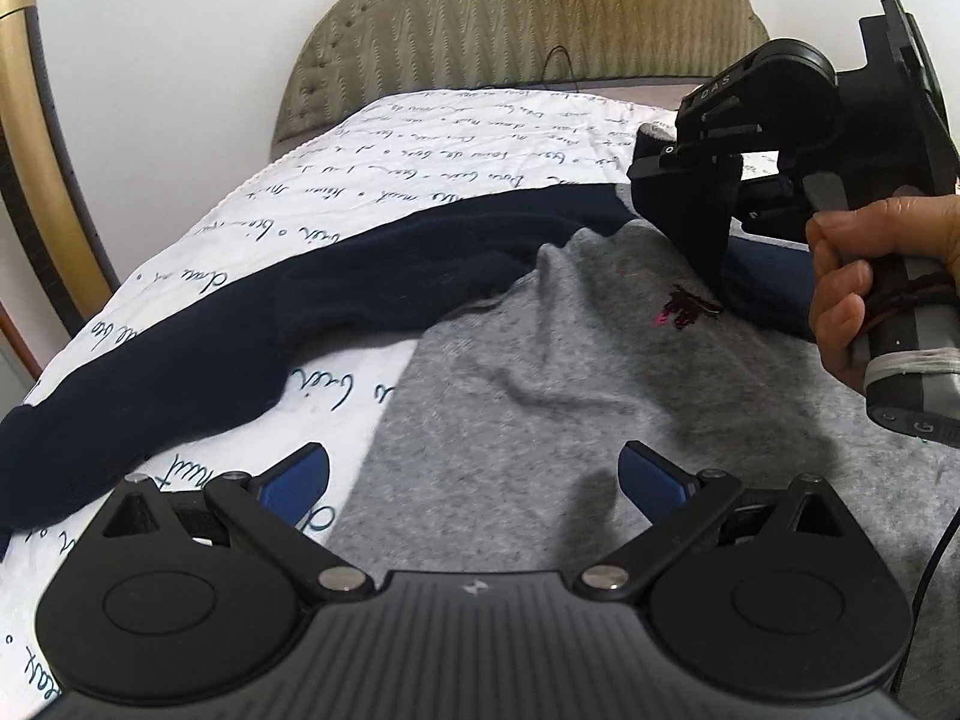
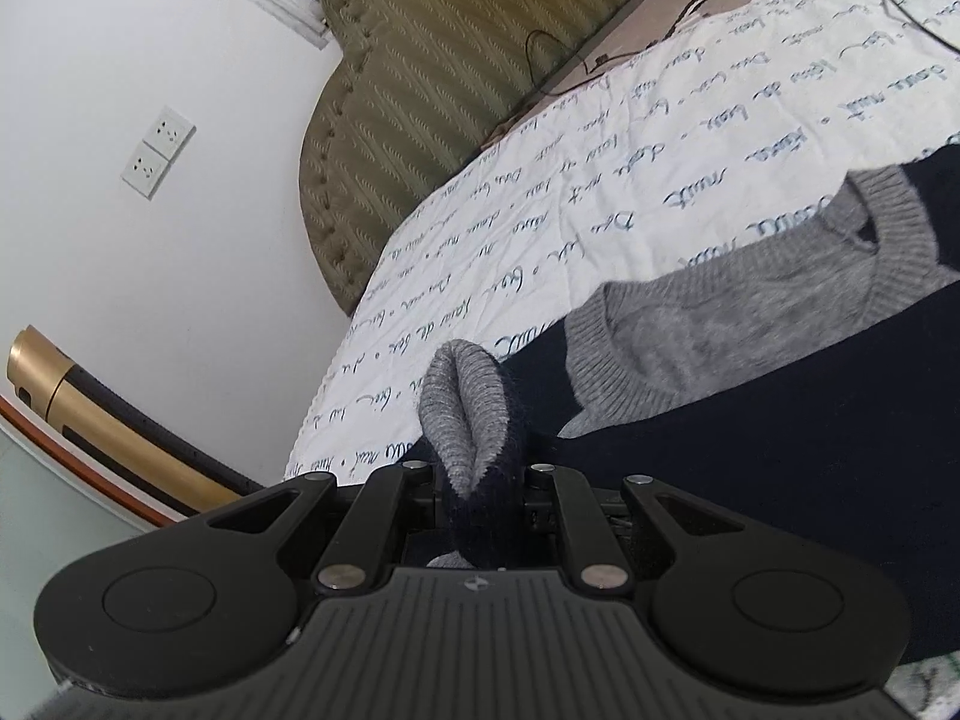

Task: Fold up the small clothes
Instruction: 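Lower the sleeve onto the sweater and open the right gripper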

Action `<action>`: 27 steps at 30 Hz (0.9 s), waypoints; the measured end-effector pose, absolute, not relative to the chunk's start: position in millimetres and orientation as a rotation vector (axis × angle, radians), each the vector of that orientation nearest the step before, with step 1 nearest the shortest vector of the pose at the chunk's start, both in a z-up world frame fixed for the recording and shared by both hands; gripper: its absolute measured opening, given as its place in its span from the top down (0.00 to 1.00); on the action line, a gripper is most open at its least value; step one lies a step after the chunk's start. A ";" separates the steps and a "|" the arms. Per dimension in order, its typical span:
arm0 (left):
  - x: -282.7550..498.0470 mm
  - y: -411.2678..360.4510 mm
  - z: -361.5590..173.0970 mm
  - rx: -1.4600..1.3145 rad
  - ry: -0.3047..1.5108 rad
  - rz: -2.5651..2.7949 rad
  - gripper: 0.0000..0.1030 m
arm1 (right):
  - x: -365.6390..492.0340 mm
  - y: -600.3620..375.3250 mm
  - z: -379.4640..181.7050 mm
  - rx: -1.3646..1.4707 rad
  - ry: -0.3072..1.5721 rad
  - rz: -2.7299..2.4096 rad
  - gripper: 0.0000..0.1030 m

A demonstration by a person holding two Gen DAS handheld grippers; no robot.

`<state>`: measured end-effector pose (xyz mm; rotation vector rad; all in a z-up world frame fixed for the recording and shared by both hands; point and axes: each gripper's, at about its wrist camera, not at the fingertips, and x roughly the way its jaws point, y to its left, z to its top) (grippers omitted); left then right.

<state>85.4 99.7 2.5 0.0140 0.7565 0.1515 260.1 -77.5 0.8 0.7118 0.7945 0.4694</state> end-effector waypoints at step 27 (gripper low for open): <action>66.4 135.2 11.0 -0.111 0.747 0.301 0.00 | 237.8 -54.0 7.2 0.580 0.869 0.651 0.18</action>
